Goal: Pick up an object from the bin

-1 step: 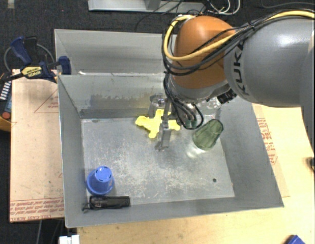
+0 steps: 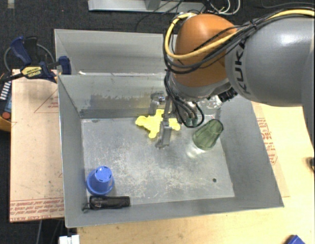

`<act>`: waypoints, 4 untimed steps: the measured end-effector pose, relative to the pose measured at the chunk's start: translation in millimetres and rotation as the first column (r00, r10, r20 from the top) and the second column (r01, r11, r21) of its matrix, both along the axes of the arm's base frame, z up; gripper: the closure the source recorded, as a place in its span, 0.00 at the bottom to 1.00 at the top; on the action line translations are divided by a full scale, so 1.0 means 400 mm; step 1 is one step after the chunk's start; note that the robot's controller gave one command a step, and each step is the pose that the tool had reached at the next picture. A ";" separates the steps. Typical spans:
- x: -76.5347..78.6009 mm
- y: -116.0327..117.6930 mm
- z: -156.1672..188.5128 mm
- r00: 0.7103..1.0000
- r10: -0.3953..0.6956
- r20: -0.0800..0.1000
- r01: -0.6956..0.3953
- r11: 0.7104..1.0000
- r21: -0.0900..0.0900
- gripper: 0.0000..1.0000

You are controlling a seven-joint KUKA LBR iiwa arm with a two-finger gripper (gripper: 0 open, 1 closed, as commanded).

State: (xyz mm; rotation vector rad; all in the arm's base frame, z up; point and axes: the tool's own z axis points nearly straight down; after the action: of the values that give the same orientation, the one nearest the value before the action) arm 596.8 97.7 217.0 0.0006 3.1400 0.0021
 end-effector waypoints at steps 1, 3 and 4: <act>0.044 -0.118 -0.256 0.976 -0.216 -0.003 0.216 0.976 0.000 0.00; 0.076 -0.174 -0.367 0.933 -0.359 -0.001 0.359 0.933 0.002 0.00; 0.073 -0.205 -0.367 0.959 -0.283 0.003 0.283 0.959 0.003 0.00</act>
Offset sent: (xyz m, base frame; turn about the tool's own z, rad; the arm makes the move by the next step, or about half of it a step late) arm 0.0279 -0.0825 -0.1470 0.2853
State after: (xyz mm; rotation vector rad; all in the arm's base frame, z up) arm 626.1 15.7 70.3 0.4487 3.1039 0.0056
